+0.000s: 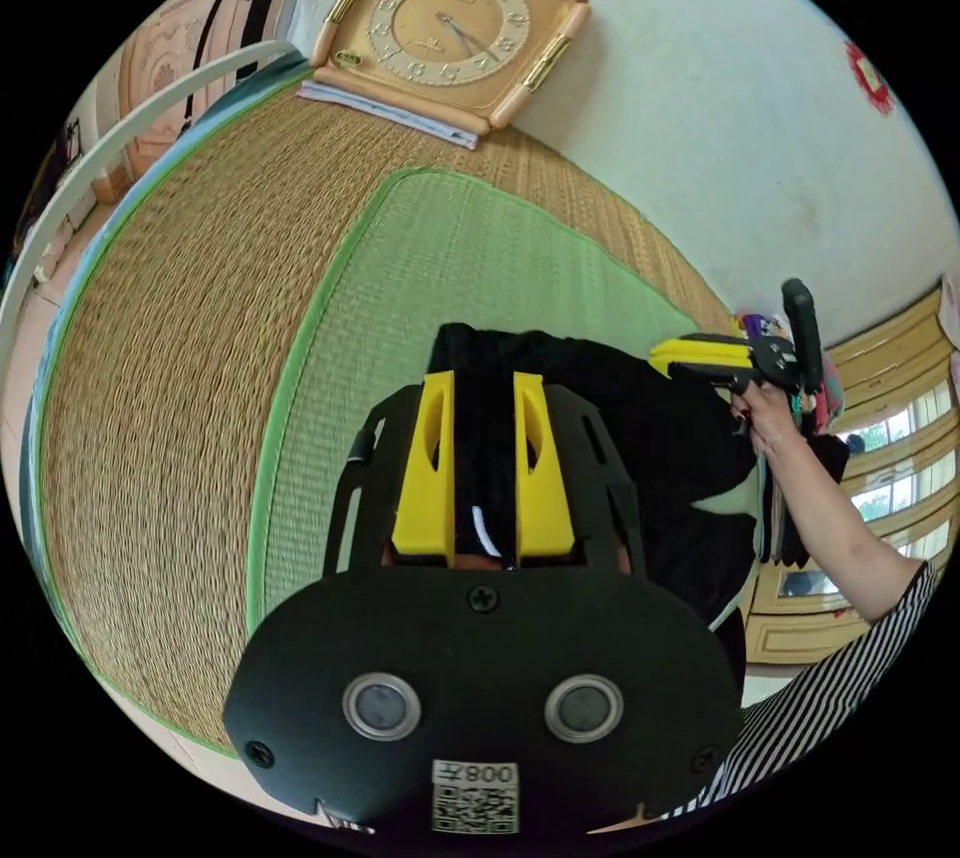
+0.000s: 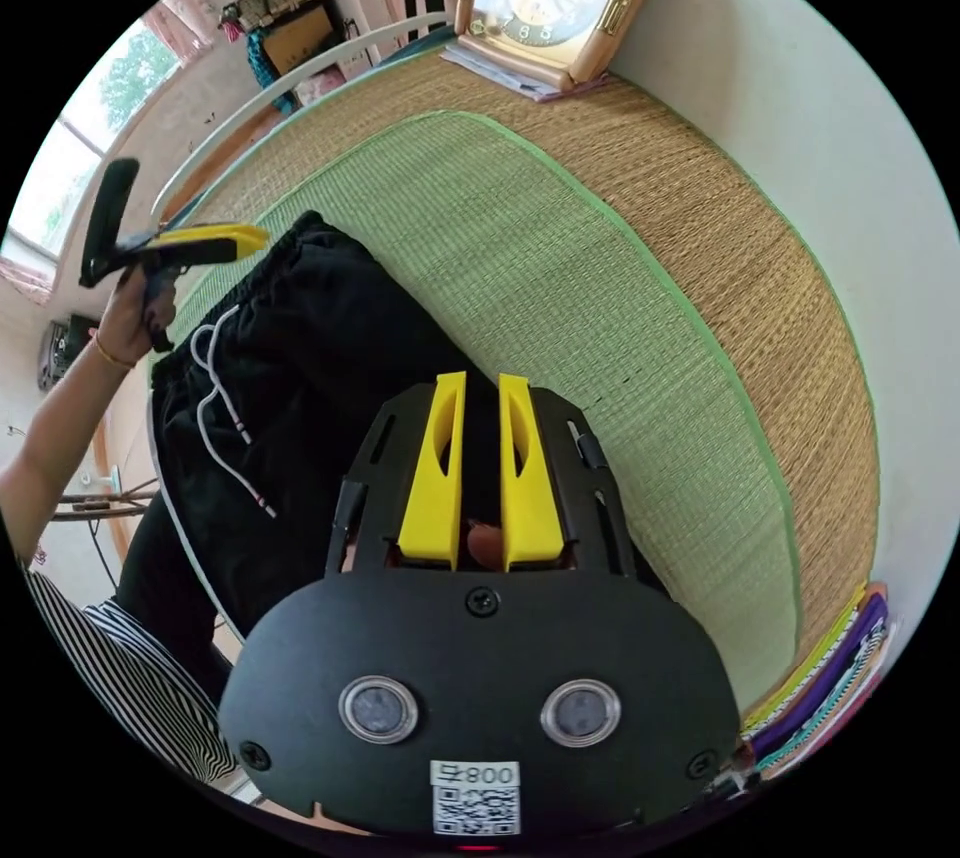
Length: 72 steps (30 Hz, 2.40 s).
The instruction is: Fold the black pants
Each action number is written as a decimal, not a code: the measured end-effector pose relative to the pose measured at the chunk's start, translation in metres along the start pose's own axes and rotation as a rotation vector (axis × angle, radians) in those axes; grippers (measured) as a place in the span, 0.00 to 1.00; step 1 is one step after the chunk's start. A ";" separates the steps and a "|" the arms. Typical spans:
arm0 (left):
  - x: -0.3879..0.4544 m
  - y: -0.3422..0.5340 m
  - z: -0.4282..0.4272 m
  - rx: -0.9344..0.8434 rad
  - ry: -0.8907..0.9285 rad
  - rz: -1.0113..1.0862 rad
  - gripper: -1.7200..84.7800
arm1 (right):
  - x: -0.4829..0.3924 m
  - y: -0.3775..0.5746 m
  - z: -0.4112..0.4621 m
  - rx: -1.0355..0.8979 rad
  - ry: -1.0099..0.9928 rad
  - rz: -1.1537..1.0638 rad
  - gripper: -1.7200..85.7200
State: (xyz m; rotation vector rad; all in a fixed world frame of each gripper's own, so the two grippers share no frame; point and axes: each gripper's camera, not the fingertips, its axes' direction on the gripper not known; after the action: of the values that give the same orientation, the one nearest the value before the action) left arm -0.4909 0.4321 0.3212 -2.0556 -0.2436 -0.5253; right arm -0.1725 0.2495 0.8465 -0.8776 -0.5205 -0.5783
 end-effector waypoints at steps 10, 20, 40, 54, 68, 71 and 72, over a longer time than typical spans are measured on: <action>0.002 0.012 -0.039 0.229 0.007 0.131 0.05 | -0.019 -0.008 -0.003 0.139 0.136 -0.017 0.03; -0.014 0.034 -0.035 0.208 0.045 0.078 0.04 | 0.012 -0.046 0.026 0.080 0.173 0.141 0.02; 0.023 0.157 -0.007 -0.084 0.012 0.165 0.02 | -0.016 0.081 0.061 0.051 -0.147 0.195 0.02; 0.107 0.203 0.008 -0.229 -0.017 0.317 0.02 | -0.051 0.225 0.018 0.050 -0.161 0.353 0.02; 0.138 0.194 0.004 -0.341 -0.061 0.296 0.02 | -0.070 0.253 0.042 -0.052 -0.113 0.349 0.02; 0.143 0.191 -0.002 -0.332 -0.059 0.280 0.02 | -0.072 0.255 0.040 -0.050 -0.111 0.359 0.02; 0.143 0.190 -0.007 -0.322 -0.046 0.259 0.02 | -0.071 0.255 0.040 -0.049 -0.117 0.370 0.02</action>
State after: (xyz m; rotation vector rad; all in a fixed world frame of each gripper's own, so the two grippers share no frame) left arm -0.2939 0.3227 0.2436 -2.3688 0.0882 -0.3749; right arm -0.0636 0.4297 0.6812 -1.0296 -0.4361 -0.2037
